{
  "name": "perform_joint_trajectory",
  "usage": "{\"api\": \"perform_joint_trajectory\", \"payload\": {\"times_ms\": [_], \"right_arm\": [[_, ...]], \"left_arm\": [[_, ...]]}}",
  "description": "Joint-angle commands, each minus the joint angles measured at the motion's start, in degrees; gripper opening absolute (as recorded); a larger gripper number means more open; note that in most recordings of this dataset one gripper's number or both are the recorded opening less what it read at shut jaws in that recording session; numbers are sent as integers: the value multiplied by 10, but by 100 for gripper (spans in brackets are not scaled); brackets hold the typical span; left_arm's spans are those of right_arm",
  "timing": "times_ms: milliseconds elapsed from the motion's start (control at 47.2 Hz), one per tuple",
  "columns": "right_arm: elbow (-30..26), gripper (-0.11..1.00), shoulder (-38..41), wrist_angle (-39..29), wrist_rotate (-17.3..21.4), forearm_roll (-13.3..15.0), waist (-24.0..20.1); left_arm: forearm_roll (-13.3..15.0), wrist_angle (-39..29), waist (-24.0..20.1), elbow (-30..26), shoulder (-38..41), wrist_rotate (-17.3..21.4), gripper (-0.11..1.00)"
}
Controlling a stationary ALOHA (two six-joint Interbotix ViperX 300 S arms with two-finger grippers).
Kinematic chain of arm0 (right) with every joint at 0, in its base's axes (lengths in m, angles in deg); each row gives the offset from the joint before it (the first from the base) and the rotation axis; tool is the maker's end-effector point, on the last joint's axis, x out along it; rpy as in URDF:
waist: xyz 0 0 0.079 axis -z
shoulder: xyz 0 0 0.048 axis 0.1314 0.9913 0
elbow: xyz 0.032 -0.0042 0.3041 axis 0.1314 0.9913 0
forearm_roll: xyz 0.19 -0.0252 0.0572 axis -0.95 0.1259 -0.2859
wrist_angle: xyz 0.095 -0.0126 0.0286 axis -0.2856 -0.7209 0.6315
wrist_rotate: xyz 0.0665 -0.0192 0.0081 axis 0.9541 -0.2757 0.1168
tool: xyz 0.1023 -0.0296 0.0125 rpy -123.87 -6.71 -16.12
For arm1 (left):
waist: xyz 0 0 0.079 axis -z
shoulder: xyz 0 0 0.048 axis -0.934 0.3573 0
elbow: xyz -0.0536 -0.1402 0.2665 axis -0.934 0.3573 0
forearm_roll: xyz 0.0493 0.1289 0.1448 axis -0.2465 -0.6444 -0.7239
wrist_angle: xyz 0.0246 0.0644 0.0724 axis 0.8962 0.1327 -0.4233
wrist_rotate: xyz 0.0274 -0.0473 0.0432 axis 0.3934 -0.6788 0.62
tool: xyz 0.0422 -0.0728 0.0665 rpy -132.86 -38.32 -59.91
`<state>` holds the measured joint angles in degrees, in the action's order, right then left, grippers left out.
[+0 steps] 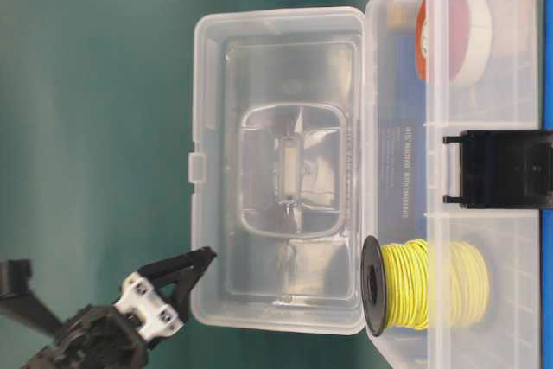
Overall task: Close the tool box with the left arm.
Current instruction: 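Push the clear lid forward with the left gripper to swing it down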
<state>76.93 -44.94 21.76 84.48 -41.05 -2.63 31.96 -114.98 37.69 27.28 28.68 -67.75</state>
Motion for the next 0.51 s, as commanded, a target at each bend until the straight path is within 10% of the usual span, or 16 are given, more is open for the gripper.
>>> {"api": "perform_joint_trajectory", "payload": {"times_ms": [0,487], "right_arm": [[-6,0,3,3,-1,0,1],[-5,0,9,3,-1,1,3]], "left_arm": [[7,-17,35,2,-18,-8,91],[12,-39,138,53,-80,-45,91]]}}
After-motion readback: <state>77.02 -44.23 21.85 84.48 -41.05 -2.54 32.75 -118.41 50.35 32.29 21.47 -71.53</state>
